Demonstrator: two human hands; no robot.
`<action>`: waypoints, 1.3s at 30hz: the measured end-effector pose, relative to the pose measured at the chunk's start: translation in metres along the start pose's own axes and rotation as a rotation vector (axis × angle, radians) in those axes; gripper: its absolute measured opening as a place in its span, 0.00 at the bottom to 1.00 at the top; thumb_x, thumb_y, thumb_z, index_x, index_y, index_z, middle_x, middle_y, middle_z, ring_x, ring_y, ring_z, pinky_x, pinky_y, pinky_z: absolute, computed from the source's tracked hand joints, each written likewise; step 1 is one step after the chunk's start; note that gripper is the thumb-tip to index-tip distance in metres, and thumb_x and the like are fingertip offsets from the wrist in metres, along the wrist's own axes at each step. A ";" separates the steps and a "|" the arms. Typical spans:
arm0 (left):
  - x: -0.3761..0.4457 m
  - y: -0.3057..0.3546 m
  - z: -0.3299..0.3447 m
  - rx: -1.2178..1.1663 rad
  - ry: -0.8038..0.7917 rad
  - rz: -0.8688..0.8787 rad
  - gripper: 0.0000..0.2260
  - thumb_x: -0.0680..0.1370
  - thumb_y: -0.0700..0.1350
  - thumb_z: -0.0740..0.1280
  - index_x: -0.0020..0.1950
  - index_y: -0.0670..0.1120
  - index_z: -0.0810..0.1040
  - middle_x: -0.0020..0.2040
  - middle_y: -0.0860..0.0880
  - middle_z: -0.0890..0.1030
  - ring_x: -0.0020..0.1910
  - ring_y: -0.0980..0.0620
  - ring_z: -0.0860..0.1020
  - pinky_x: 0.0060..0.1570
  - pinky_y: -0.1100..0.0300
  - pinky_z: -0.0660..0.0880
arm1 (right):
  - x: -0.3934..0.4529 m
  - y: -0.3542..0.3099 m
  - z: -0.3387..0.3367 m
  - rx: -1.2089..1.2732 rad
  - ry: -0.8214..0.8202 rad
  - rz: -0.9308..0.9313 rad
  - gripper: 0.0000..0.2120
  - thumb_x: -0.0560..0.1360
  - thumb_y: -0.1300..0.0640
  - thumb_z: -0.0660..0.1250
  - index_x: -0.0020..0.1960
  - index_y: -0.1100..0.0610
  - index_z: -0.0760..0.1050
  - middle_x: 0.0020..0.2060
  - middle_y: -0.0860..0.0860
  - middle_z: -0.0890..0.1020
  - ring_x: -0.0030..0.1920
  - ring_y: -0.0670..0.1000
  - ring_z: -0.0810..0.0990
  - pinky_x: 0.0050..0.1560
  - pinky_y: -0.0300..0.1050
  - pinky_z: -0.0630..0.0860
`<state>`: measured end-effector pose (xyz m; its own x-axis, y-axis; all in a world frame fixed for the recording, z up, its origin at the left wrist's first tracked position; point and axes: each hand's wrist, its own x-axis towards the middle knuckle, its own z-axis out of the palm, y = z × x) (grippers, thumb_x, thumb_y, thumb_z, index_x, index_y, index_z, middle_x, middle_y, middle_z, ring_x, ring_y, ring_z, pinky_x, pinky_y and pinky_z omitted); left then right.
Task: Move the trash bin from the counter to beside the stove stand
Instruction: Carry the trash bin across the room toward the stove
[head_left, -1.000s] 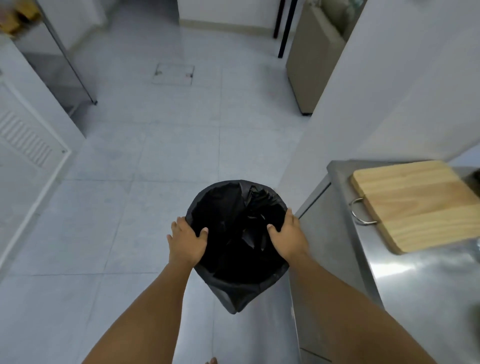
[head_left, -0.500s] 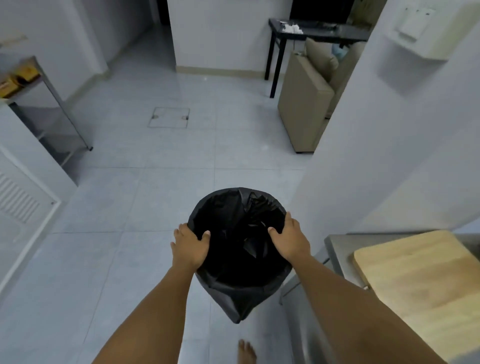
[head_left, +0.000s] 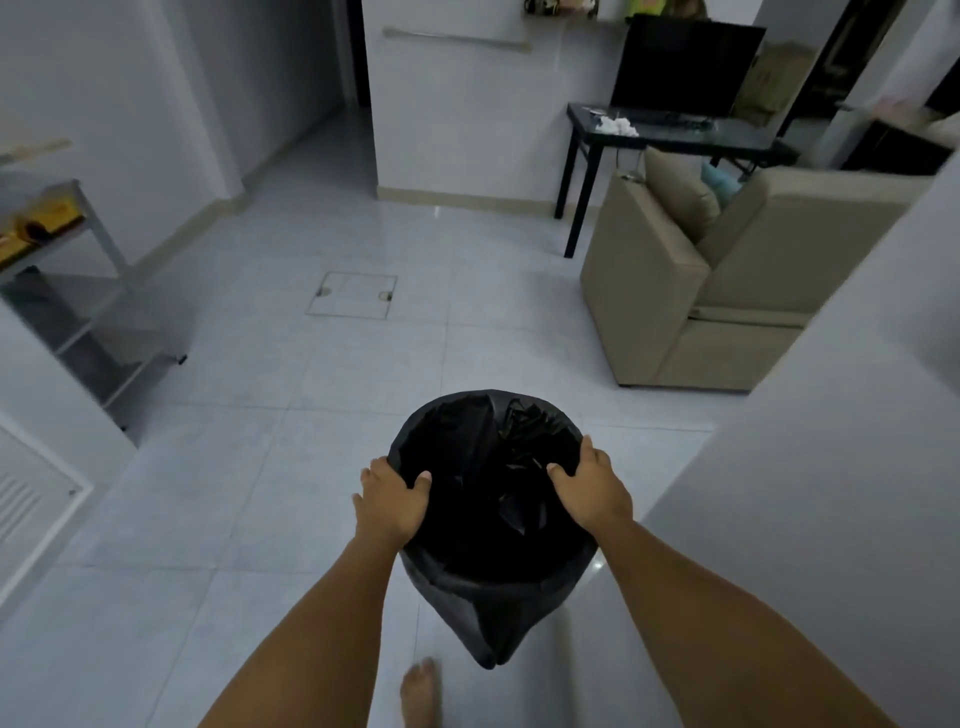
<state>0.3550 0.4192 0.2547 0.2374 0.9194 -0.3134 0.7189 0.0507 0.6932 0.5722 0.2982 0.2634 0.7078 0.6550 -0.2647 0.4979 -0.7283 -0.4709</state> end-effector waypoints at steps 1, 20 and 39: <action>0.023 0.010 0.000 -0.003 0.001 0.004 0.29 0.78 0.55 0.64 0.72 0.38 0.64 0.68 0.38 0.71 0.68 0.35 0.70 0.72 0.41 0.64 | 0.022 -0.009 -0.003 0.007 0.005 0.000 0.37 0.79 0.40 0.56 0.80 0.55 0.45 0.77 0.55 0.59 0.71 0.61 0.69 0.65 0.54 0.70; 0.383 0.220 0.033 0.040 -0.018 0.074 0.28 0.78 0.55 0.63 0.72 0.39 0.66 0.67 0.39 0.72 0.67 0.37 0.71 0.73 0.44 0.61 | 0.398 -0.113 -0.072 0.085 0.053 0.032 0.35 0.78 0.39 0.57 0.79 0.53 0.51 0.74 0.56 0.64 0.68 0.62 0.72 0.63 0.57 0.71; 0.696 0.404 0.092 -0.070 0.109 -0.098 0.30 0.79 0.55 0.62 0.75 0.38 0.62 0.71 0.38 0.68 0.71 0.36 0.67 0.73 0.42 0.61 | 0.794 -0.211 -0.133 0.036 -0.076 -0.103 0.37 0.79 0.40 0.56 0.80 0.54 0.46 0.78 0.55 0.58 0.73 0.61 0.66 0.69 0.58 0.68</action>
<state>0.8708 1.0440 0.2569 0.0934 0.9453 -0.3126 0.6868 0.1662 0.7076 1.0960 0.9452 0.2639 0.6131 0.7405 -0.2752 0.5472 -0.6493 -0.5282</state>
